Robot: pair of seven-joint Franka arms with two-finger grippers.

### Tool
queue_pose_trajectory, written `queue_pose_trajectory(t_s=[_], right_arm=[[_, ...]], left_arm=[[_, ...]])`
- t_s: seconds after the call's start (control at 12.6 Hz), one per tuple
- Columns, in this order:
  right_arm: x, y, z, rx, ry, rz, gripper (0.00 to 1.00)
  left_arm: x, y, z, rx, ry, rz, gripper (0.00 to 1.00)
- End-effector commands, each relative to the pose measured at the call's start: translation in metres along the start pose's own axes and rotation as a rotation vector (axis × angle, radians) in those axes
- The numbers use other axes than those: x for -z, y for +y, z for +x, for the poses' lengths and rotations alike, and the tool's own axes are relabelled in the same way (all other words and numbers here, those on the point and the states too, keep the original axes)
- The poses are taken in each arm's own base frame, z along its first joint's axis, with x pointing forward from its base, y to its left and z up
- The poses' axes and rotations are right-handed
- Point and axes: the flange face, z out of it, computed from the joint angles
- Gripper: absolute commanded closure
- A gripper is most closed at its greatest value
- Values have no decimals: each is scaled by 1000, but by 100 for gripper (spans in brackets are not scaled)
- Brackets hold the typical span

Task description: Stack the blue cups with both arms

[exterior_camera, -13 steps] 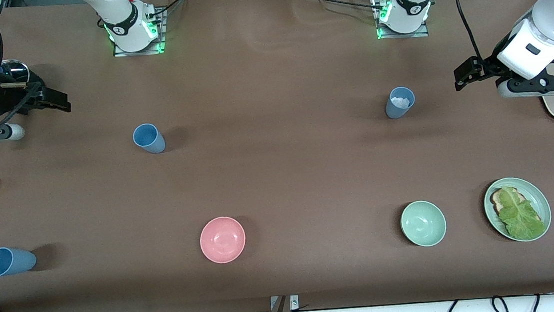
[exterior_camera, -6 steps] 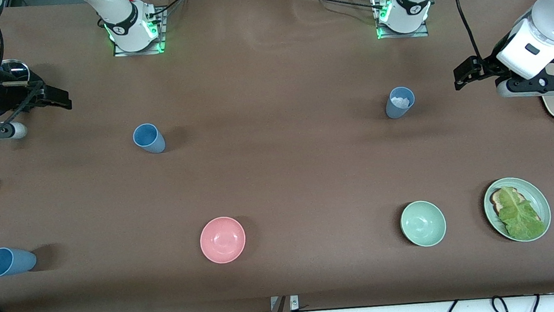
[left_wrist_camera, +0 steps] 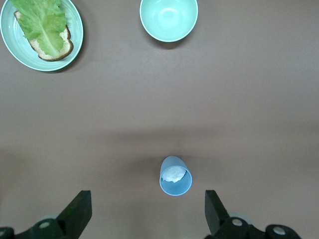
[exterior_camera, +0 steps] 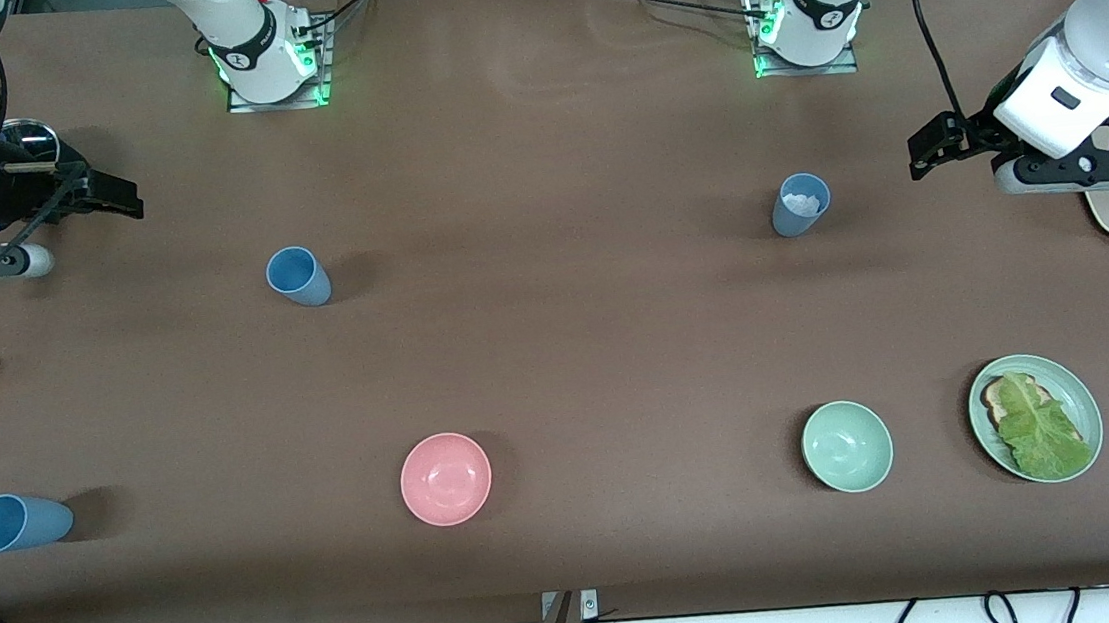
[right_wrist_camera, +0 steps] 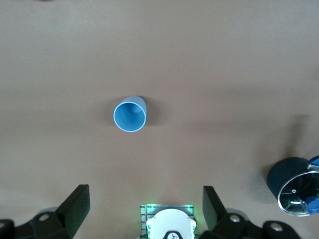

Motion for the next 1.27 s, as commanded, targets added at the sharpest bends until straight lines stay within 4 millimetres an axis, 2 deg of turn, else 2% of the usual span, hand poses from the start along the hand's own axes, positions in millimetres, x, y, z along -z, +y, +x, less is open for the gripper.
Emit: queue_pose_trajectory(t_s=[0.0,1.19], right_arm=[[5,1,0,9,-1,-14,0],[7,4,-2,6,-2,-13,0]], left_arm=[[7,2,-5,8,0,-11,0],[7,2,-5,8,0,-11,0]])
